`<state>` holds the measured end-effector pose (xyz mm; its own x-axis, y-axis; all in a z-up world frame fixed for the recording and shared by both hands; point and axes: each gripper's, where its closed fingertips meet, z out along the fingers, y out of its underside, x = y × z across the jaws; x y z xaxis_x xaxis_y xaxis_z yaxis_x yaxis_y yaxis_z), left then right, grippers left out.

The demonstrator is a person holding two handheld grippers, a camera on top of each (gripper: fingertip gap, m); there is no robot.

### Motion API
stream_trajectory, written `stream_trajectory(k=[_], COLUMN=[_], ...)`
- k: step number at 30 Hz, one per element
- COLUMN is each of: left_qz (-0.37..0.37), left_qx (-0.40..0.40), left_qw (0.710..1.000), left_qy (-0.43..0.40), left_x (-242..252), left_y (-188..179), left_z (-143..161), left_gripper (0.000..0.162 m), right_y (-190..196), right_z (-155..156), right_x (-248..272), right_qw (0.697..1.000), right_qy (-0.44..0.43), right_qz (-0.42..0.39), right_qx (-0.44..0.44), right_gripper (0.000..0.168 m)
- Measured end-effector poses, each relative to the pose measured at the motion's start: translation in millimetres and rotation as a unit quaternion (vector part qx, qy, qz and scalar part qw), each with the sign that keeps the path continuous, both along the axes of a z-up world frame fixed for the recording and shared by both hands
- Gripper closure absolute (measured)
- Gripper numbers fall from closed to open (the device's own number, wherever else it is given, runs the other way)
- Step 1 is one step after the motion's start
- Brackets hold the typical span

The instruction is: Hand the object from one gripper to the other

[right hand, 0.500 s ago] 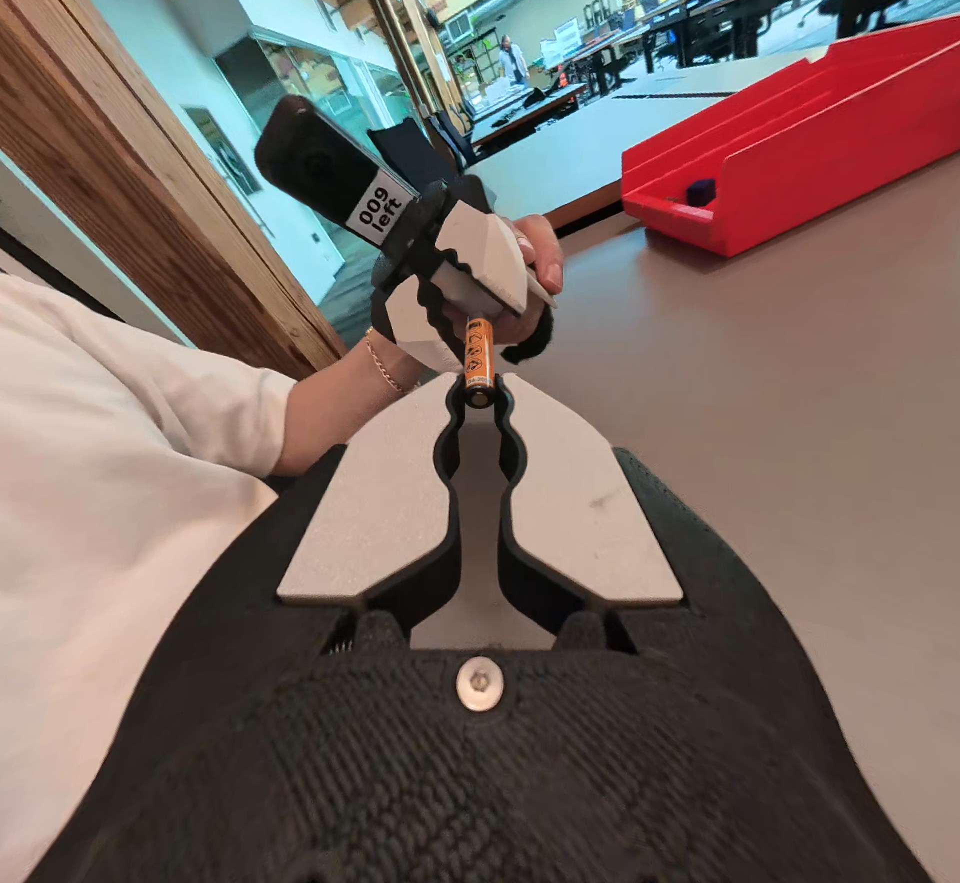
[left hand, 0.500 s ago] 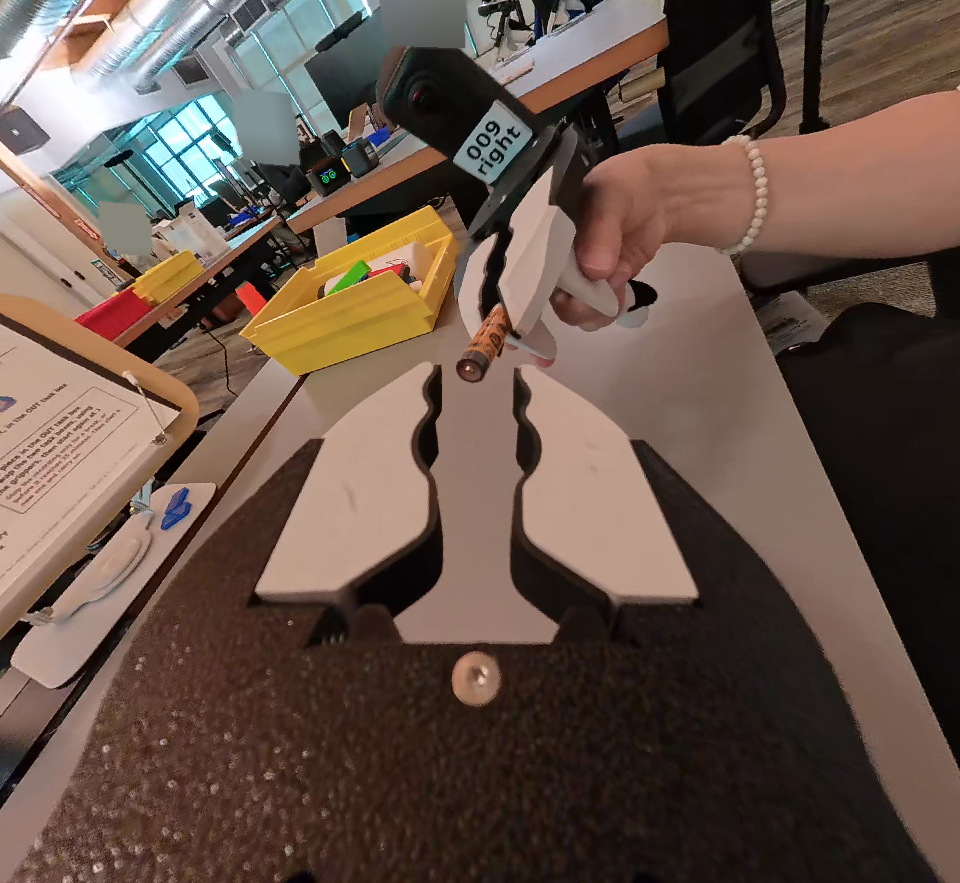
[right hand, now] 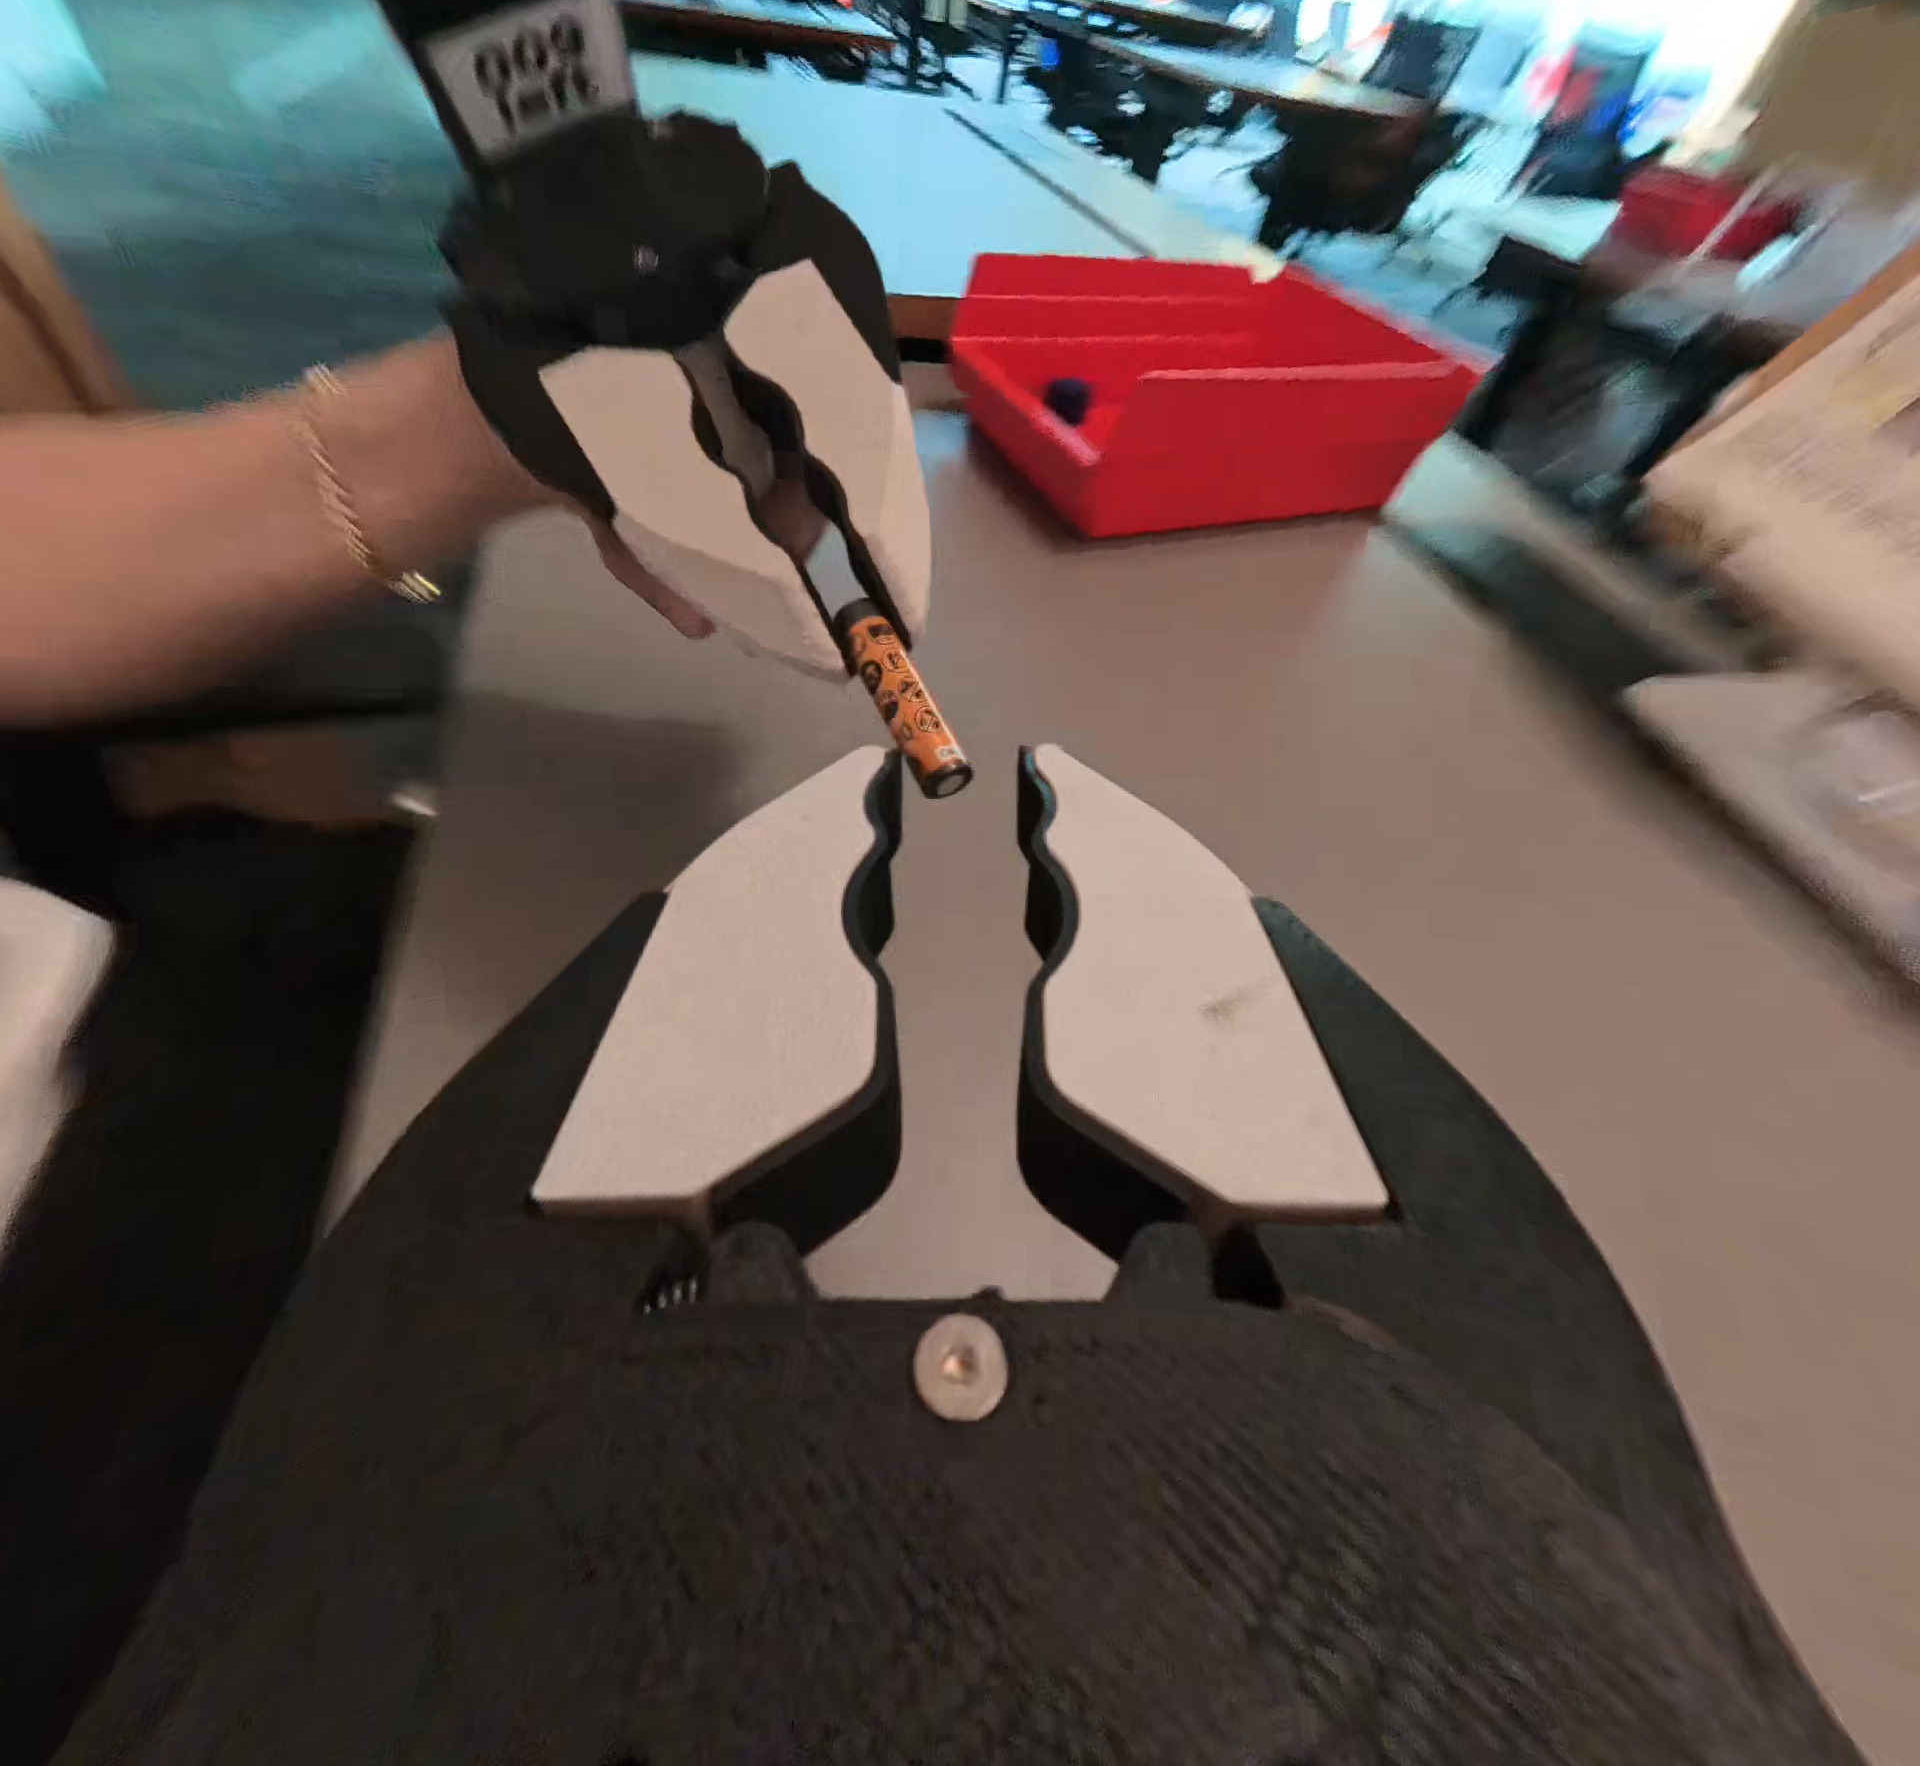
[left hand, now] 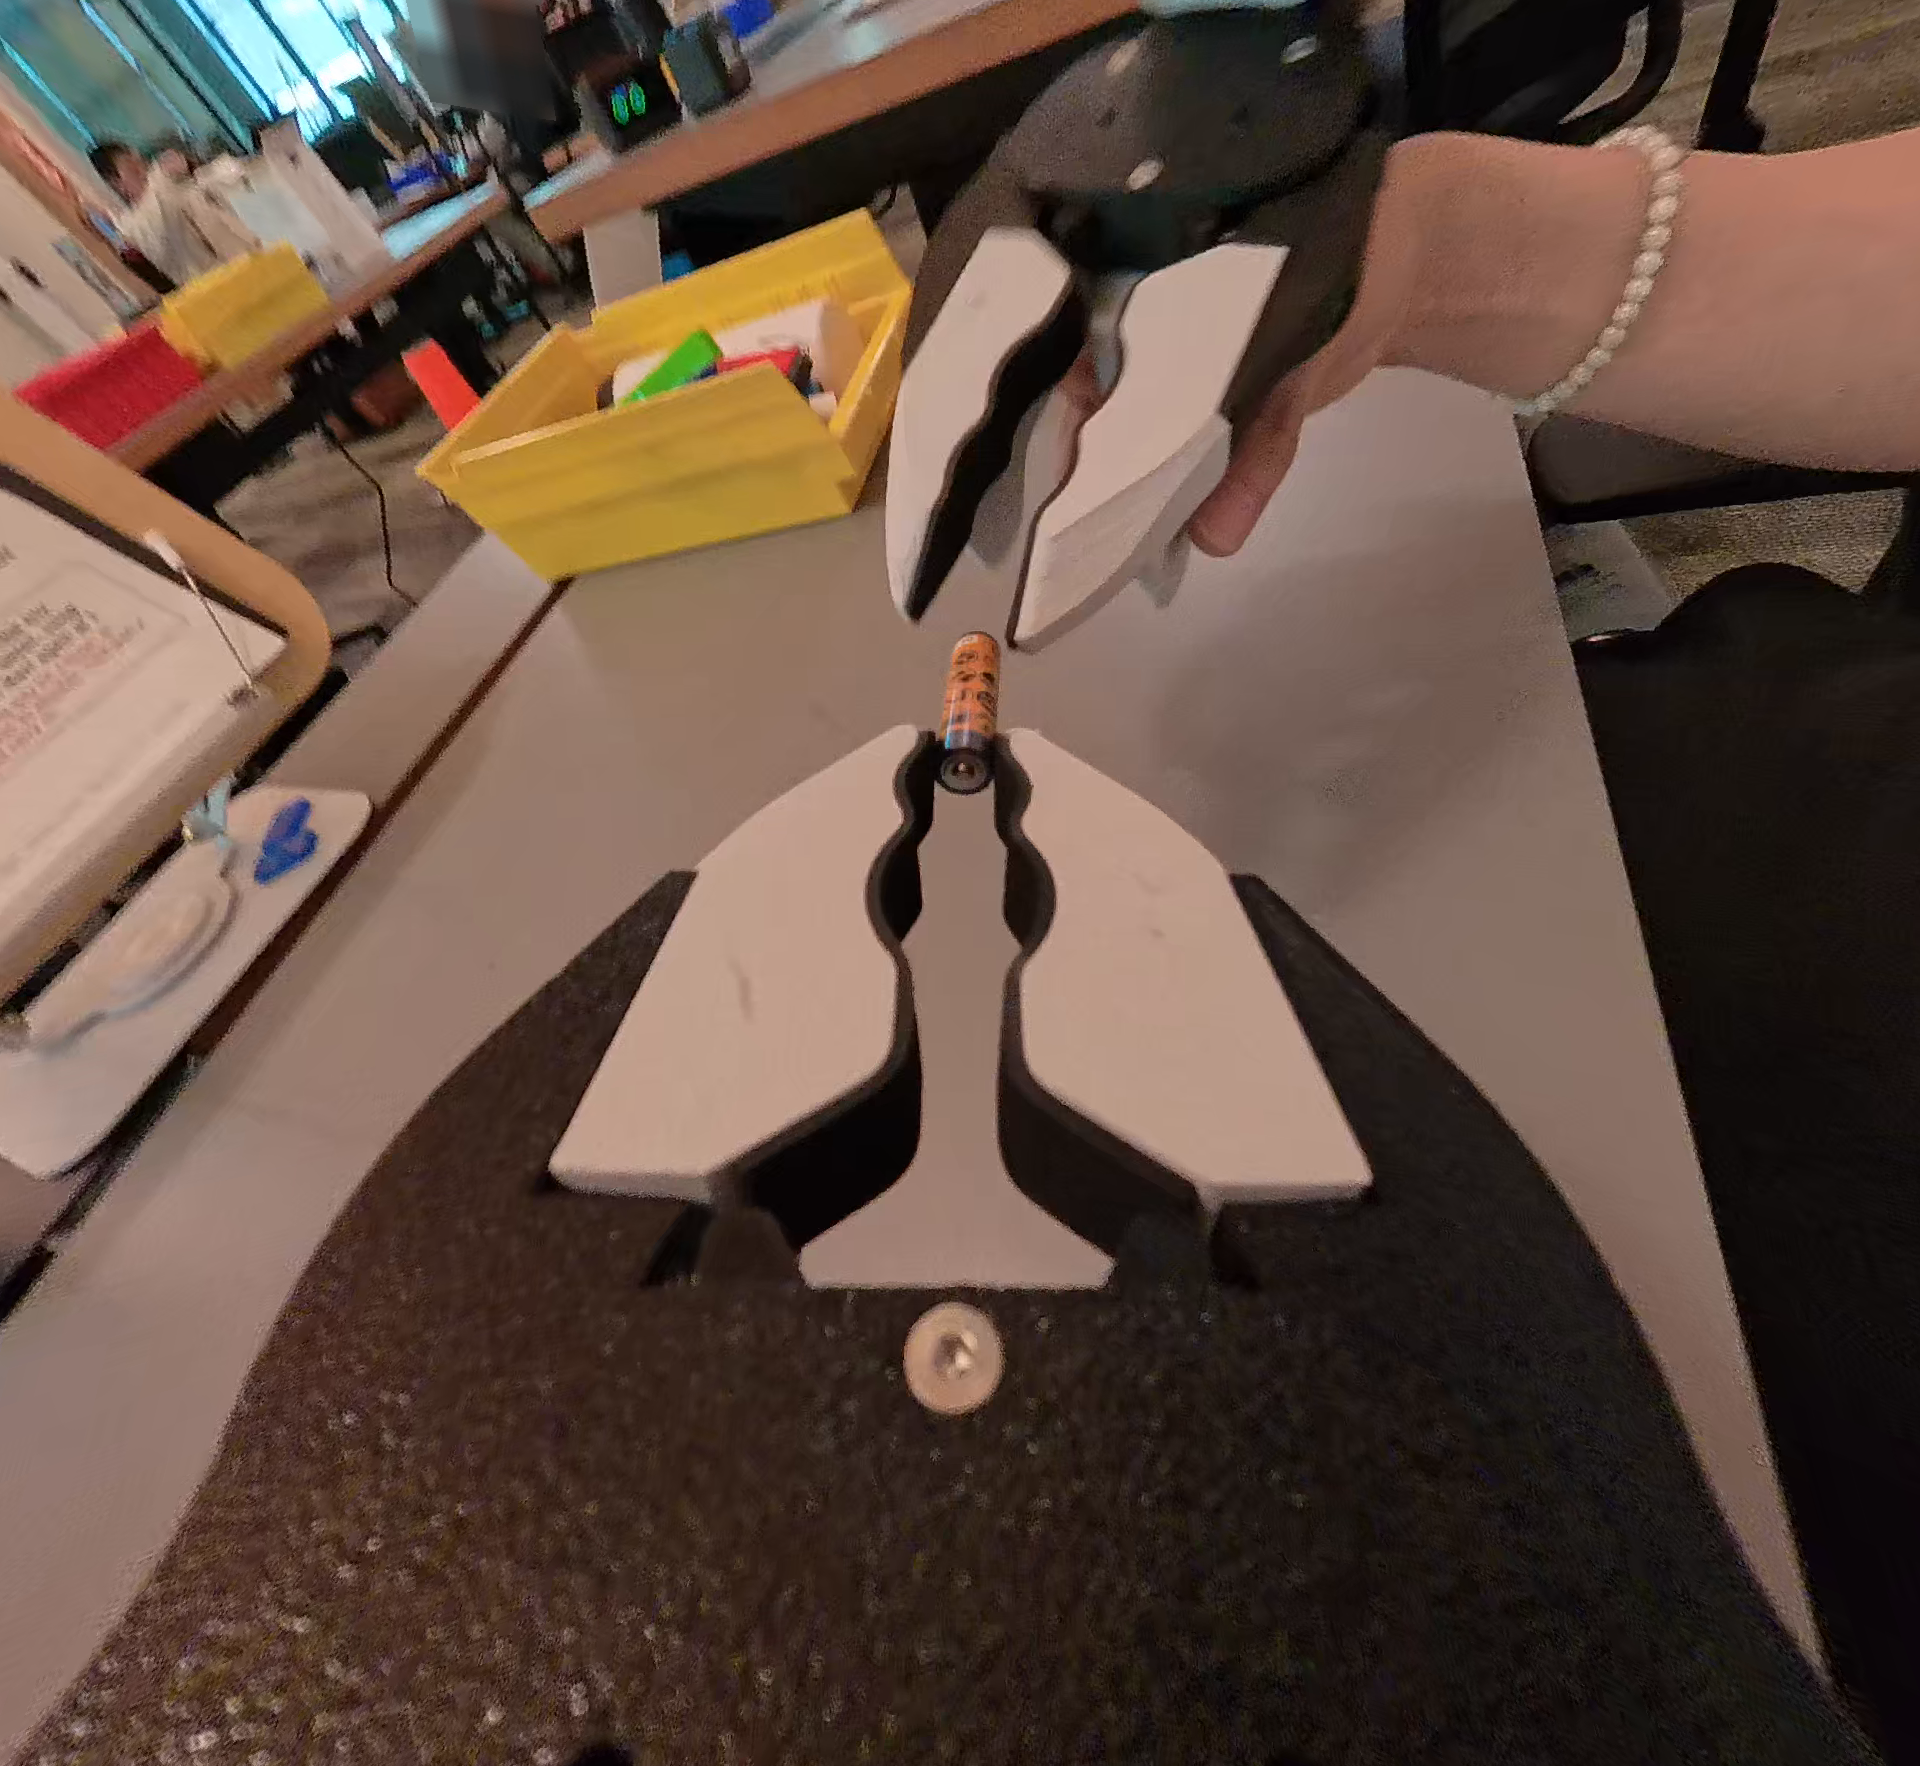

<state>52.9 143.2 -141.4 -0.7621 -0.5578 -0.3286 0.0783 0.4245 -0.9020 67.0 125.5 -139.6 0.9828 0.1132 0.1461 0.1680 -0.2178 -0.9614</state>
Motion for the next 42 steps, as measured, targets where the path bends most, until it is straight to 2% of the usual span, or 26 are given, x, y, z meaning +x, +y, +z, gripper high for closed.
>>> stream_trajectory(k=[3, 7, 12, 14, 20, 26, 29, 32, 34, 36, 42], left_qz=[0.024, 0.04, 0.06, 0.058, 0.077, 0.098, 0.101, 0.085, 0.081, 0.07, 0.034], left_qx=[-0.004, 0.0, 0.018, 0.012, 0.002, 0.029, -0.003, -0.078, -0.115, -0.142, -0.224], left_qw=[0.998, 0.994, 0.991, 0.99, 0.988, 0.987, 0.992, 0.993, 0.99, 0.987, 0.97], left_qy=[0.054, 0.099, 0.116, 0.126, 0.135, 0.124, 0.07, 0.034, 0.029, 0.04, 0.085], left_x=[2, -1, -3, -4, -2, 2, 7, 7, 7, 8, 10], left_y=[4, 1, -1, -3, 0, 0, -4, -10, -9, -11, -21], left_z=[-4, -6, -6, -5, -3, -7, 7, 30, 38, 38, 36], left_gripper=[0.152, 0.152, 0.152, 0.152, 0.152, 0.152, 0.15, 0.136, 0.136, 0.136, 0.137], right_y=[0, 7, 15, 18, 20, 22, 20, 13, 6, -1, -2], right_z=[3, -3, -13, -11, -5, -14, -3, 24, 44, 60, 68], right_x=[-5, -8, -12, -12, -11, -7, -2, 2, 3, 6, 2], right_qw=[0.986, 0.965, 0.958, 0.955, 0.947, 0.936, 0.965, 0.991, 0.984, 0.963, 0.928], right_qy=[-0.169, -0.261, -0.285, -0.294, -0.319, -0.347, -0.258, -0.076, 0.049, 0.144, 0.244], right_qz=[-0.002, -0.013, -0.013, -0.02, -0.032, -0.042, -0.049, -0.041, -0.021, 0.0, 0.043], right_qx=[0.001, -0.015, -0.03, -0.021, -0.003, -0.037, 0.005, 0.101, 0.171, 0.227, 0.279], right_gripper=[0.146, 0.146, 0.146, 0.157, 0.157, 0.158, 0.158, 0.158, 0.158, 0.158, 0.158])
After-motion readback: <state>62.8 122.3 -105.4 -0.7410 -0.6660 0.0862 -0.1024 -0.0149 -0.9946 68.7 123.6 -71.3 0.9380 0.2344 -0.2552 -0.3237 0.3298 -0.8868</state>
